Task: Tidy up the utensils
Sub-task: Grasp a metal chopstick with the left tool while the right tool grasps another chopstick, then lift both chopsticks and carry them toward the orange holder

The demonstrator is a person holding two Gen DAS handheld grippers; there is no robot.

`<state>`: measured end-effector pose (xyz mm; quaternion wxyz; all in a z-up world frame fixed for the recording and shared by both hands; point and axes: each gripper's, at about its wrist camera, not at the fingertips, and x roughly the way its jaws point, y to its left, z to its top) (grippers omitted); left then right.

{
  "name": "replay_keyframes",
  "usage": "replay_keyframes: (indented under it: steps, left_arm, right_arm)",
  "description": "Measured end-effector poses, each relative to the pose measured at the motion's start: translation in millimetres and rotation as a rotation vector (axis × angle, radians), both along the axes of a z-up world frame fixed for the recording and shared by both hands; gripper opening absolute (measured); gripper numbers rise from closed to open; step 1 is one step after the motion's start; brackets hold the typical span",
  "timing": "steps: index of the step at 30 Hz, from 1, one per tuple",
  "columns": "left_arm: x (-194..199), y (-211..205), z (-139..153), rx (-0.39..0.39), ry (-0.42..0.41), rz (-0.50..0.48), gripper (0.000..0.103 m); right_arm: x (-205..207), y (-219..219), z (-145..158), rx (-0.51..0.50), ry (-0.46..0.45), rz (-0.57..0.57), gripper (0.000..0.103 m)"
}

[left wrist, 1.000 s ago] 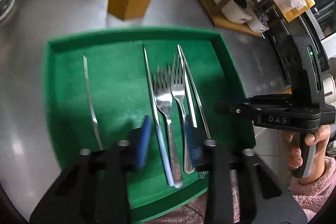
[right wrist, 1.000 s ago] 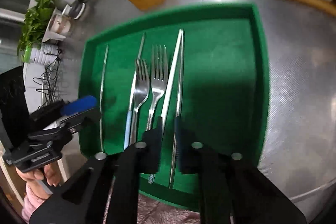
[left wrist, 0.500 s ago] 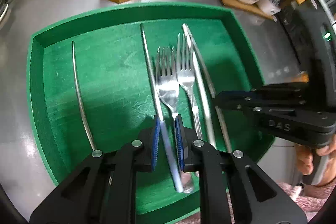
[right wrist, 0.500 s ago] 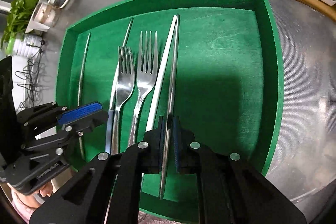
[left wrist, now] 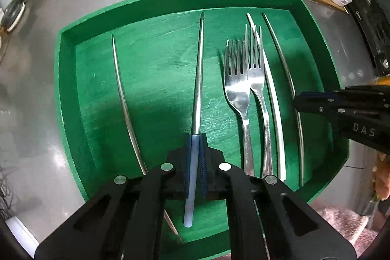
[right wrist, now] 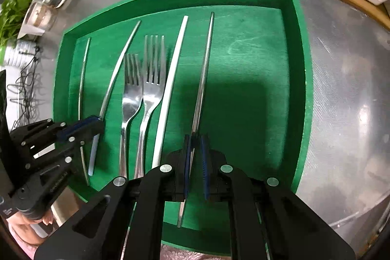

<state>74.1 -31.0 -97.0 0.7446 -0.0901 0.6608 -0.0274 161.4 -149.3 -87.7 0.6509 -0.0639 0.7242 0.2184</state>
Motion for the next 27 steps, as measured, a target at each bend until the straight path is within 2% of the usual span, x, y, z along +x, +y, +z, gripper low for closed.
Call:
replay_keyframes:
  steps: [6,9,14,19,22,27]
  left_arm:
    - [9.3,6.5,-3.8,-0.012,0.05,-0.022,0.007]
    - [14.7,5.9,-5.3,-0.02,0.078,-0.041,0.007]
    - [23.6,8.7,-7.5,-0.035,0.103,-0.061,0.005]
    - [31.0,1.7,-7.1,-0.024,0.095,-0.093,0.004]
    - [27.4,8.0,-5.3,-0.063,0.077,-0.08,0.004]
    - [12.4,17.5,5.9,-0.118,-0.008,-0.054,0.004]
  right_arm:
    - [4.7,16.6,-3.0,-0.057,0.011,-0.026,0.012]
    - [-0.6,23.8,-2.5,-0.116,-0.023,0.008,0.007]
    - [-8.8,37.7,-1.7,-0.16,-0.072,0.072,0.008]
    - [-7.8,33.5,-1.0,-0.113,-0.052,0.072,0.005]
    - [-4.0,21.7,-0.4,-0.067,-0.028,0.038,0.005]
    - [-0.2,-3.5,10.9,0.022,-0.021,0.0,0.005]
